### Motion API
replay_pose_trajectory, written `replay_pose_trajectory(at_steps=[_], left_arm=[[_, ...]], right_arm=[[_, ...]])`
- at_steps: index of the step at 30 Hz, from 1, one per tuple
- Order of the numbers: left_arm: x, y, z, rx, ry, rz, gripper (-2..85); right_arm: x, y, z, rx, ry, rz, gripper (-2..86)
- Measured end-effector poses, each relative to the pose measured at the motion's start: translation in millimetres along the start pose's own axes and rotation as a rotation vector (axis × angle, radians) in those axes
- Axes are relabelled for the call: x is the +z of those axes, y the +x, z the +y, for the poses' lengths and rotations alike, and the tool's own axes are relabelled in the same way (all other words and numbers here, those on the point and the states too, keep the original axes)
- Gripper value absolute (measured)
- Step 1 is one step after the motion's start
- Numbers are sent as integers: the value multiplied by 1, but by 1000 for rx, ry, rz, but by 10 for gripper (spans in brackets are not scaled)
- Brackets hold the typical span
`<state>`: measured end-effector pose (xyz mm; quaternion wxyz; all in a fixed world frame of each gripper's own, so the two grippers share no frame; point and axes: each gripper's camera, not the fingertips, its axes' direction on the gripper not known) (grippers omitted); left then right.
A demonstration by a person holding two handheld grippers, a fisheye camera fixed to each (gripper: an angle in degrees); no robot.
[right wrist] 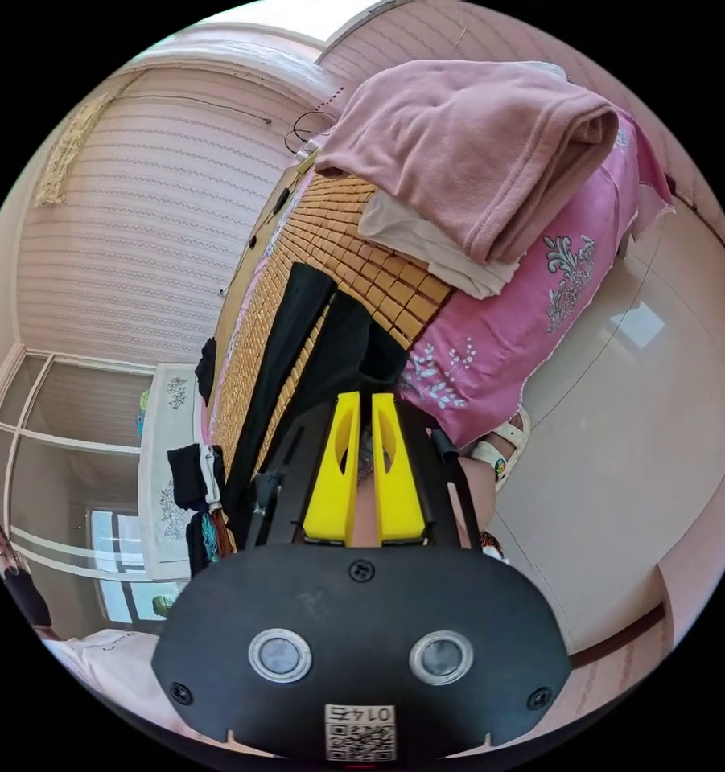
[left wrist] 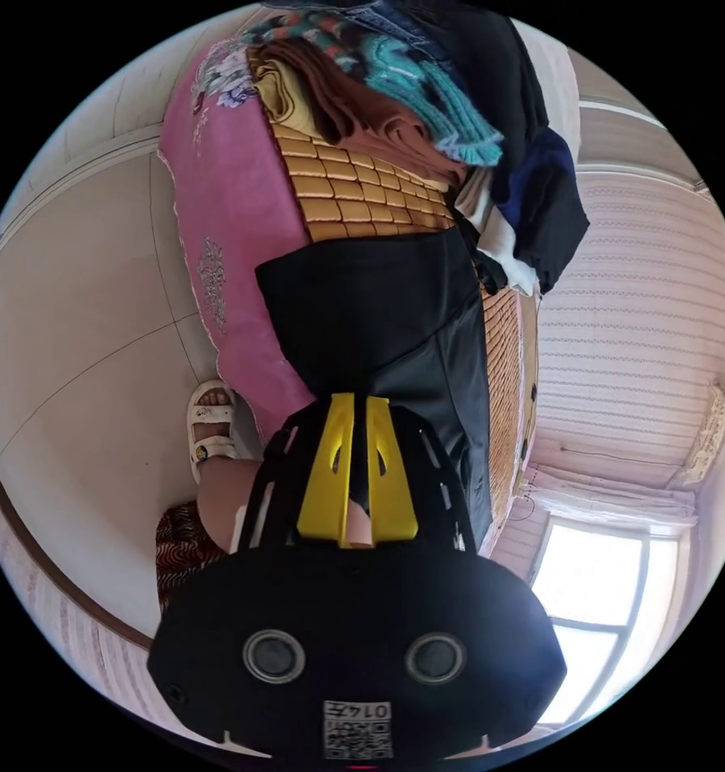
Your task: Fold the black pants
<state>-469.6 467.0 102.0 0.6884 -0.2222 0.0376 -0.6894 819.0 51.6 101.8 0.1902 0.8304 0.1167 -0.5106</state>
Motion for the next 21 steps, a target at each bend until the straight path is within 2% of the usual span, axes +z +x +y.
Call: replay_pose_trajectory(at_steps=[11, 18, 21], left_arm=[[-42, 71, 25, 355, 6, 124, 0], [4, 175, 7, 520, 62, 103, 28], [54, 209, -7, 510, 82, 52, 56]], right_arm=[[-15, -121, -47, -372, 29, 152, 9], [65, -237, -135, -566, -32, 272, 14], [118, -274, -175, -543, -41, 332, 30]])
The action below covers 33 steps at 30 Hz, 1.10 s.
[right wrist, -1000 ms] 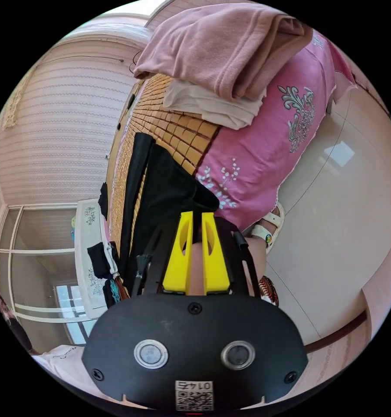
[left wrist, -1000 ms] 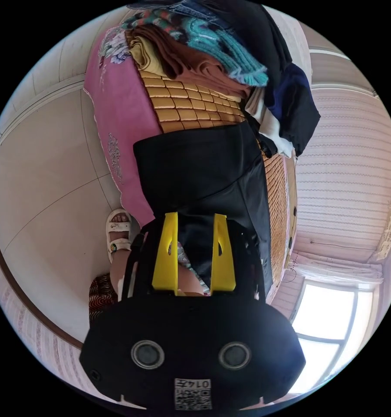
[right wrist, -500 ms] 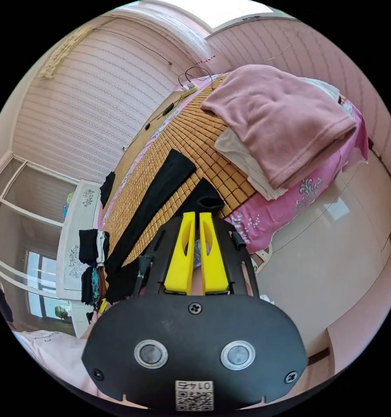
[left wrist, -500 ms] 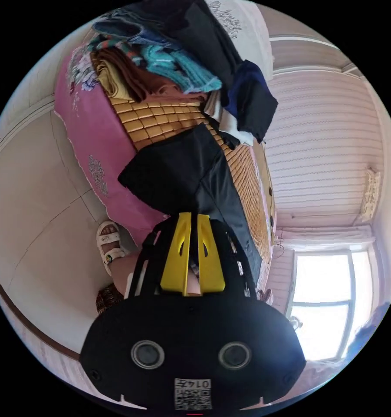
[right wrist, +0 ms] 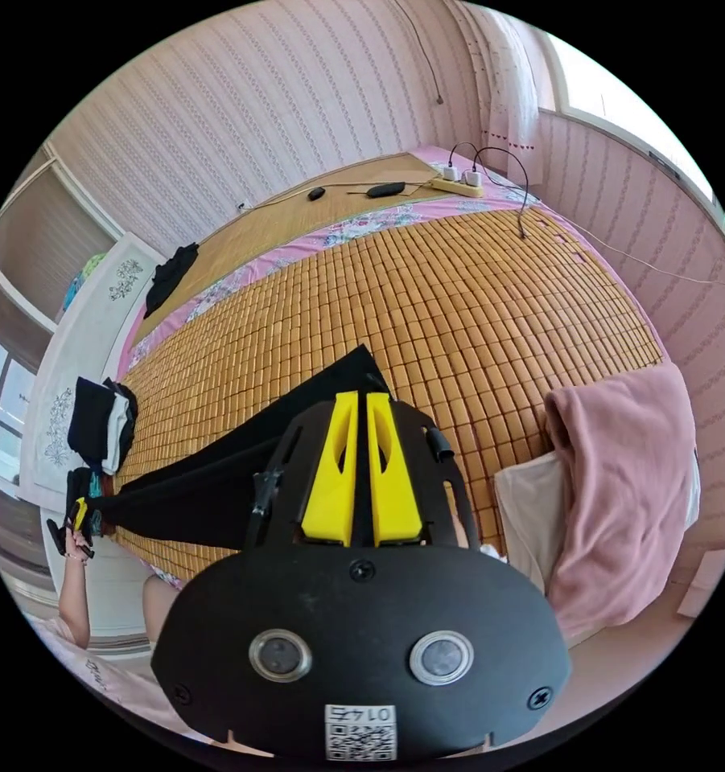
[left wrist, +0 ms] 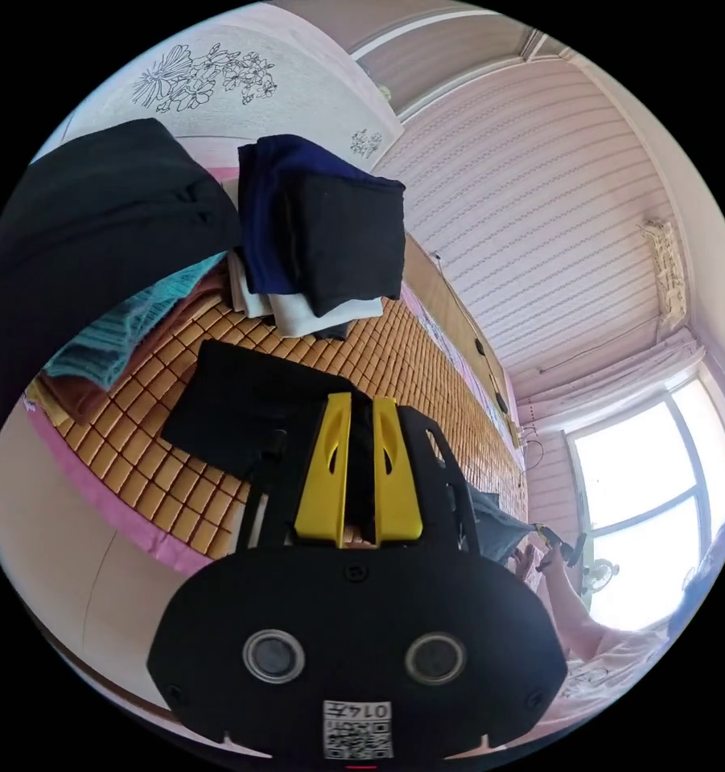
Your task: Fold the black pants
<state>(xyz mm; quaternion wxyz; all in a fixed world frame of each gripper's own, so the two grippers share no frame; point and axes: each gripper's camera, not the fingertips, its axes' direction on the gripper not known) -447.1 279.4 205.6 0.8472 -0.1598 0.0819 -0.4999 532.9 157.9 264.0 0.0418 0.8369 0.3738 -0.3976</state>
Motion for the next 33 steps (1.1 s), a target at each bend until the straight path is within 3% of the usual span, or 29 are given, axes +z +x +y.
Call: replay_pose_trajectory(at_steps=[4, 7, 12, 15, 23, 31, 33], left_arm=[[47, 6, -3, -83, -11, -136, 64], [64, 27, 11, 33, -27, -175, 52], [152, 75, 69, 298, -346, -277, 21], [207, 79, 97, 292, -538, -455, -5], [240, 105, 136, 525, -648, -661, -9], [239, 110, 179, 519, -575, -645, 6], [230, 140, 195, 627, -506, -593, 17]], right_arm=[[45, -26, -28, 21, -84, 67, 98], [53, -37, -7, -35, -67, 124, 81], [94, -53, 27, -125, -245, 237, 10], [94, -62, 38, -114, -217, 283, 0], [64, -77, 102, -243, -346, 377, -3], [8, -76, 197, -154, -332, 361, 14], [-4, -86, 203, -177, -295, 384, 52]])
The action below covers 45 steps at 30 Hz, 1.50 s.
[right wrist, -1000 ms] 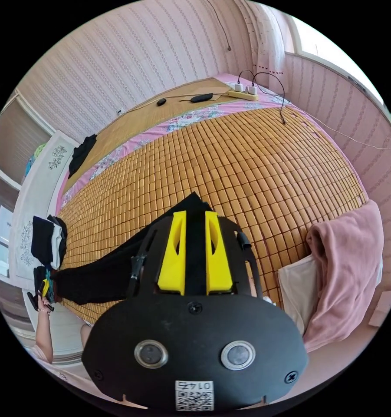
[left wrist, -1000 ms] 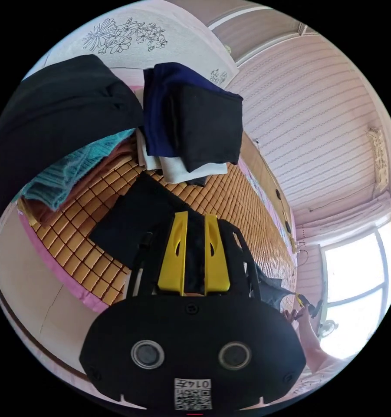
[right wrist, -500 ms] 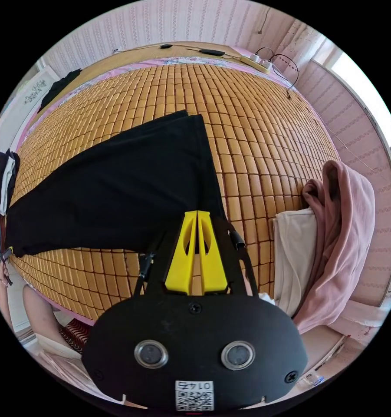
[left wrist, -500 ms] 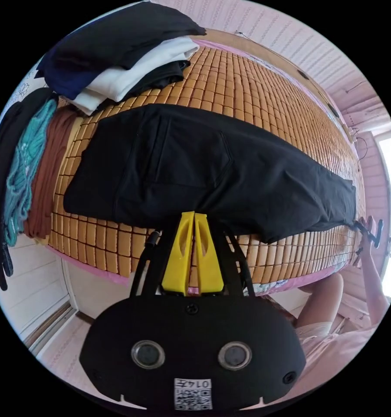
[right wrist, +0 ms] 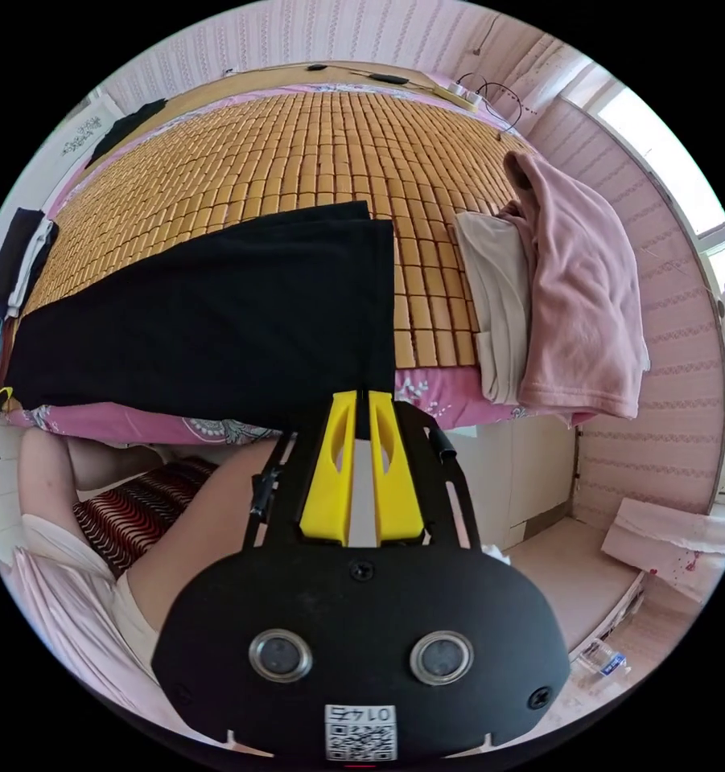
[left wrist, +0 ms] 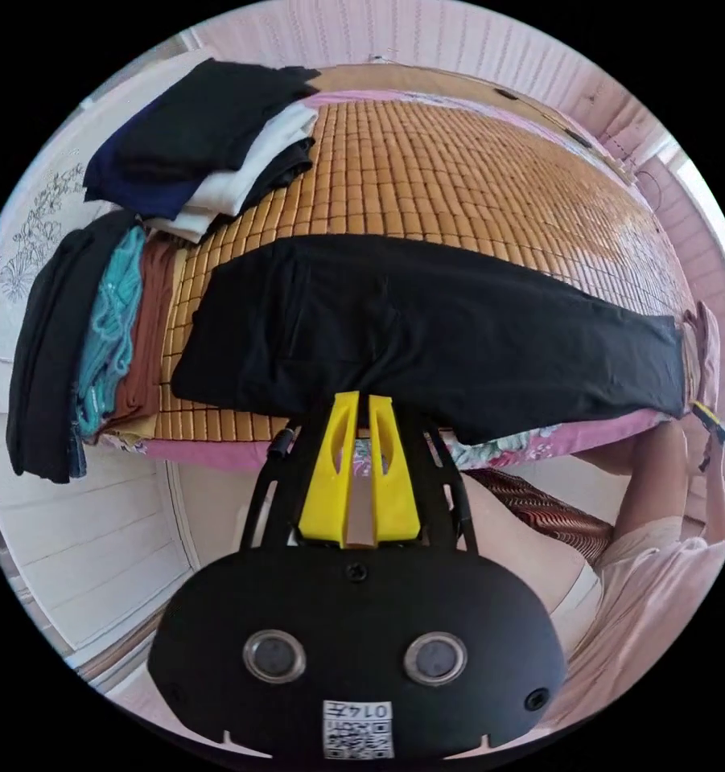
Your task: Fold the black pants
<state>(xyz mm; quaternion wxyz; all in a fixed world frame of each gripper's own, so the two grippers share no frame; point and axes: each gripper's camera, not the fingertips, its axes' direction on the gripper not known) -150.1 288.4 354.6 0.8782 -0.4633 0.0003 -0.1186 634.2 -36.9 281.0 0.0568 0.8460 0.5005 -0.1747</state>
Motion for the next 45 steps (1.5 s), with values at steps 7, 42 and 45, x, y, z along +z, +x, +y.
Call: replay_pose_trajectory(at_steps=[7, 42, 45], left_arm=[[-30, 113, 15, 320, 166, 126, 45], [146, 454, -151, 942, 12, 94, 74], [154, 451, -156, 934, 14, 153, 7]], right_arm=[[-33, -22, 16, -68, 128, 22, 74], [77, 94, -64, 114, 148, -277, 21], [67, 100, -49, 100, 211, -259, -1]])
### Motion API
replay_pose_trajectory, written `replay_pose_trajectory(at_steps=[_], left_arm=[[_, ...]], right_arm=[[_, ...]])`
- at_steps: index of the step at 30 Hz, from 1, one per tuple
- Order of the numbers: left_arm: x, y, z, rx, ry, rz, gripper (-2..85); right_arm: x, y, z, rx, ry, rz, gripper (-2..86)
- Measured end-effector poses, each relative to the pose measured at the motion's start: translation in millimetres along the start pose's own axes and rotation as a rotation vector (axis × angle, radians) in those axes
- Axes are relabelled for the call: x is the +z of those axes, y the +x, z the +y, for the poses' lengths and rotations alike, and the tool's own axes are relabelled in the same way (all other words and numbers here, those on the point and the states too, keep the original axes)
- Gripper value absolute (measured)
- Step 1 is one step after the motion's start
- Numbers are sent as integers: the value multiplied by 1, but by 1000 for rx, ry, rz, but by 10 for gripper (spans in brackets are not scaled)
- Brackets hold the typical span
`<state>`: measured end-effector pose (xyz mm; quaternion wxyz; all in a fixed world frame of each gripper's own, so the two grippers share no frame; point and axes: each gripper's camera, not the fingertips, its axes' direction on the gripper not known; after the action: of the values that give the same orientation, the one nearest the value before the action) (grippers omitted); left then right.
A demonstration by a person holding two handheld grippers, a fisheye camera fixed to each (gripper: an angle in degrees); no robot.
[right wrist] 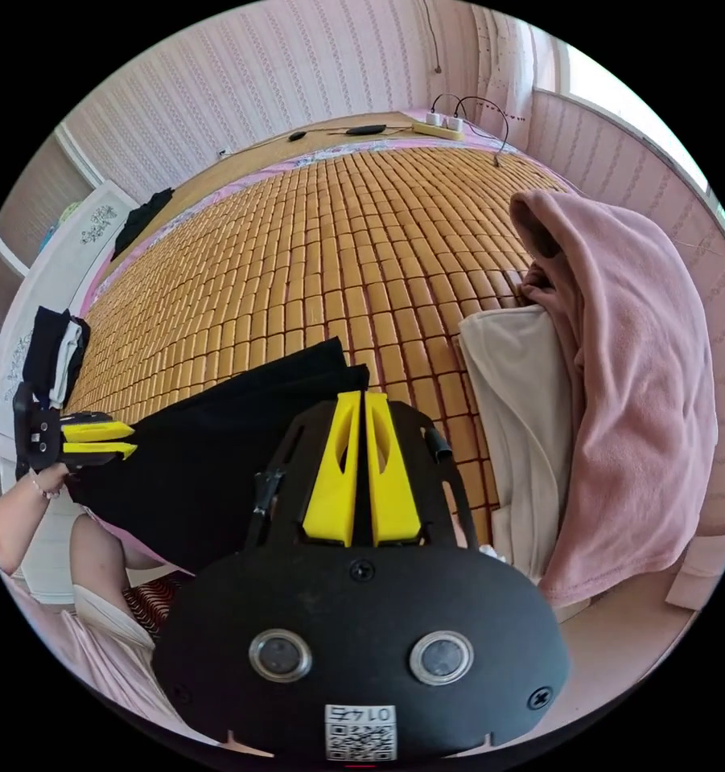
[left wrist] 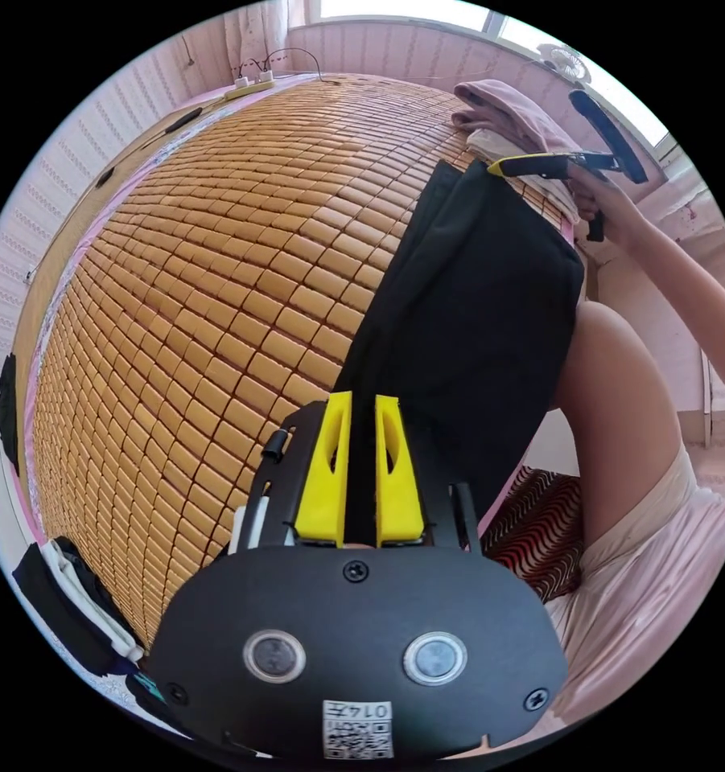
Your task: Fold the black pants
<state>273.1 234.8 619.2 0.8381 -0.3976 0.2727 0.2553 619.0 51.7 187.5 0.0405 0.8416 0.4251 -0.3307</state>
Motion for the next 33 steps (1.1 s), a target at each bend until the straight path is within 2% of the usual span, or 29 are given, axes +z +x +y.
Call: replay_pose_trajectory(at_steps=[8, 14, 16, 20, 23, 25, 30, 33], left_arm=[[-31, 7, 29, -49, 134, -39, -8], [-16, -8, 35, -158, 91, -95, 14], [-10, -11, 37, -171, 75, -93, 26], [-15, -3, 48, -146, 91, -91, 39], [-13, 7, 62, -135, 92, -56, 40], [-9, 14, 72, -138, 80, -41, 41], [9, 19, 89, -183, 38, -11, 45], [17, 17, 92, -201, 20, -4, 45]], right_arm=[[-56, -11, 0, -138, 130, -1, -5], [-10, -10, -42, -133, 2, -45, 30], [2, -2, -40, -103, -70, -6, 68], [-31, 22, 10, 2, 16, -48, 78], [-46, 46, 74, 165, 28, -53, 70], [-43, 54, 114, 252, 15, -185, 53], [-25, 46, 125, 356, -9, -218, 78], [-15, 41, 114, 373, -50, -163, 36]])
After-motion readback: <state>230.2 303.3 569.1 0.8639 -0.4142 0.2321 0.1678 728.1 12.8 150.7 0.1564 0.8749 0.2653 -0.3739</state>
